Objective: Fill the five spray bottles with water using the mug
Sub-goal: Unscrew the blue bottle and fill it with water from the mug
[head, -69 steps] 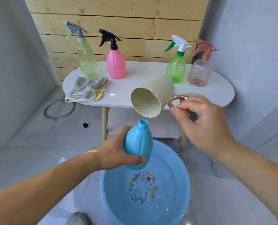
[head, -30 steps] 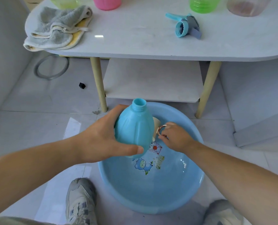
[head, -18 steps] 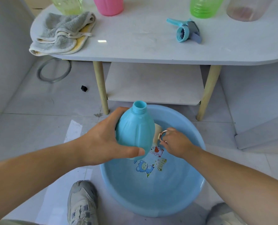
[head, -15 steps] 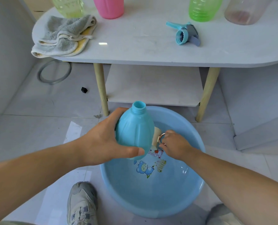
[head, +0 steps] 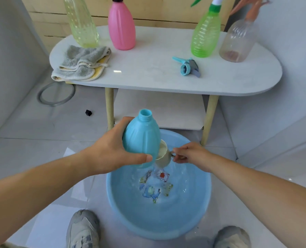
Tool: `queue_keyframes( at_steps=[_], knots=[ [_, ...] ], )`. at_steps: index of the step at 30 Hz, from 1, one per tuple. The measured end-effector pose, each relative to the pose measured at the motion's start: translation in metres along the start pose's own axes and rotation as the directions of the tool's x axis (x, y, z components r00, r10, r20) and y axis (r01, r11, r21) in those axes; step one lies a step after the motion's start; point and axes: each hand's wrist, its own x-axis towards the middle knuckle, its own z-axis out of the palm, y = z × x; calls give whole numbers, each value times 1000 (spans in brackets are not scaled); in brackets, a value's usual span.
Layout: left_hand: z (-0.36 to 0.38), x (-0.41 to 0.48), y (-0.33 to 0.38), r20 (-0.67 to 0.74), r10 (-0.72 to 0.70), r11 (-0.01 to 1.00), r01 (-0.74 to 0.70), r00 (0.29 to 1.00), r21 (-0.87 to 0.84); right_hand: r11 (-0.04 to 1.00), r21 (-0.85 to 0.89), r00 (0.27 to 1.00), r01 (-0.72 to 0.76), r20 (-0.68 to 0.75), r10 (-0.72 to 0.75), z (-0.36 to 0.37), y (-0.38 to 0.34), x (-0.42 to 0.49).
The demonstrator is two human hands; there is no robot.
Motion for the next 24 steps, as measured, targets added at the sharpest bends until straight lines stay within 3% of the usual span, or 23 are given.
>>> queue_keyframes(
  at_steps=[7, 18, 24],
  knots=[
    [-7, -7, 19, -44, 41, 999, -41, 998, 14, 977, 160, 984, 140, -129, -120, -18, -78, -73],
    [-1, -15, 33, -5, 68, 998, -68, 998, -1, 917, 187, 916, 351, -274, -294, -24, -151, -166],
    [2, -14, 33, 15, 59, 998, -59, 998, 21, 886, 89, 865, 454, -281, -415, -15, -166, -185]
  ],
)
